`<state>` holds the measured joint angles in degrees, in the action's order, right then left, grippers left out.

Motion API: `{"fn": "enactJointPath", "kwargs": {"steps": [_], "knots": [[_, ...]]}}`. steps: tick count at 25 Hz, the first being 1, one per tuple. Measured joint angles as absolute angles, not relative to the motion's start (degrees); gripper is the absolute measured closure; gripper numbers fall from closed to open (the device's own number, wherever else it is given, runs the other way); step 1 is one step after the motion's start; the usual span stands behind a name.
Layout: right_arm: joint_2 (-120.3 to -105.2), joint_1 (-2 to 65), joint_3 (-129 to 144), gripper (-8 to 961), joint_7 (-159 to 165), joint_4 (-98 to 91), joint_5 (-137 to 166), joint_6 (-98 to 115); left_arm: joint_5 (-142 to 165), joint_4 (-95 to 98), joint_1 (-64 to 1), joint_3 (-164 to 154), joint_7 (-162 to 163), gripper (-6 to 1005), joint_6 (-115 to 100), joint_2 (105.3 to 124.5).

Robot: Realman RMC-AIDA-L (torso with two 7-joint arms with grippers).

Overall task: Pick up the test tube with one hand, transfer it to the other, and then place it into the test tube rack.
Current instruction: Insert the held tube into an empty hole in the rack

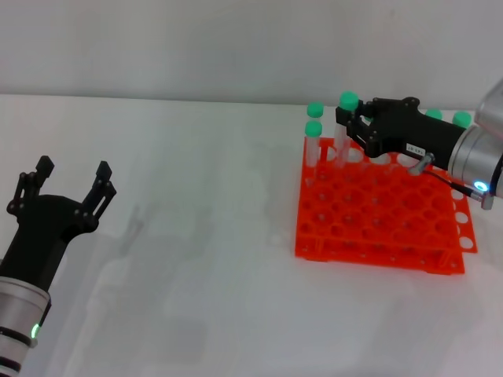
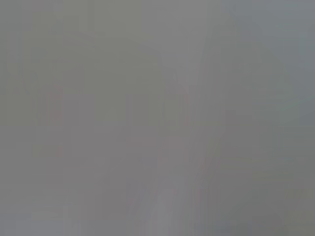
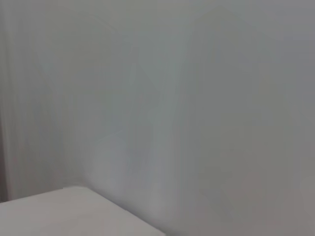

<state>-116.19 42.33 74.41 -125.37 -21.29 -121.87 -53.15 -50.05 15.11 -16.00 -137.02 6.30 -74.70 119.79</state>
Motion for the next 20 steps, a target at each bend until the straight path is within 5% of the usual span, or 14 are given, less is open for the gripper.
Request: {"fn": "enactJointPath", "kwargs": {"steps": [20], "knots": [[-116.19, 41.68, 77.8, 706, -125.12, -19.68, -122.85, -49.85, -50.1, 14.57, -16.43, -137.02, 6.39, 133, -74.82, 119.79]]}}
